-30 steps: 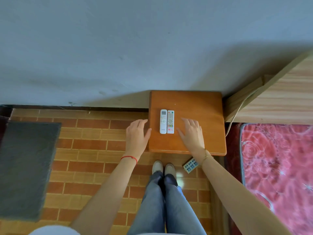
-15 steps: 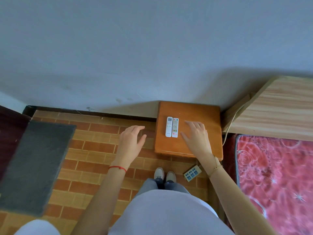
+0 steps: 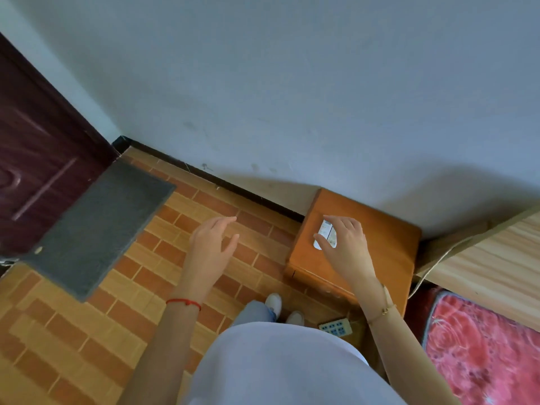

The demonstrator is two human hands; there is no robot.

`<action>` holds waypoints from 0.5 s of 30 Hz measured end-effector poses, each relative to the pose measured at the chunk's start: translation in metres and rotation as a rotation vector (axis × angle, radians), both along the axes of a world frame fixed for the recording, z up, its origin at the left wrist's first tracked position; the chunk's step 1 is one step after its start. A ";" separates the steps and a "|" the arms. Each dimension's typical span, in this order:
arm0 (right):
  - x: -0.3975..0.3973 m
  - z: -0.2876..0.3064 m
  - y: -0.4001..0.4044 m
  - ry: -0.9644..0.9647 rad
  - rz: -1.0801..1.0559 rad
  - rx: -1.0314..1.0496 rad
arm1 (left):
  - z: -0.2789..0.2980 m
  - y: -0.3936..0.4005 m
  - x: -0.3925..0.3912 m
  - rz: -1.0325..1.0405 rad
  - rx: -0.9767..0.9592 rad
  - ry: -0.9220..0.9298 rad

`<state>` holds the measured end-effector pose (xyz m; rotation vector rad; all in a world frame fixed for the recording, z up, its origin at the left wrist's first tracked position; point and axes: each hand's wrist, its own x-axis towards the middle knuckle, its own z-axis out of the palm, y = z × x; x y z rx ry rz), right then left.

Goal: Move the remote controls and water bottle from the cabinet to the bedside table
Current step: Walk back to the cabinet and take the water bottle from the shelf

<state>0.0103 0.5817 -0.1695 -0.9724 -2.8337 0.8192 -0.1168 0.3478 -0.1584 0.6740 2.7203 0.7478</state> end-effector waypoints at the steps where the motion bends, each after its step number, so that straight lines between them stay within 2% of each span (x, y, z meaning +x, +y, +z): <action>1: -0.006 0.003 -0.006 -0.002 0.033 -0.009 | 0.001 -0.012 0.002 0.035 -0.002 0.004; 8: -0.060 0.017 -0.065 -0.017 0.323 -0.021 | 0.009 -0.101 0.015 0.298 0.009 0.049; 15: -0.127 0.020 -0.167 -0.012 0.628 0.028 | 0.014 -0.207 0.020 0.568 0.018 0.052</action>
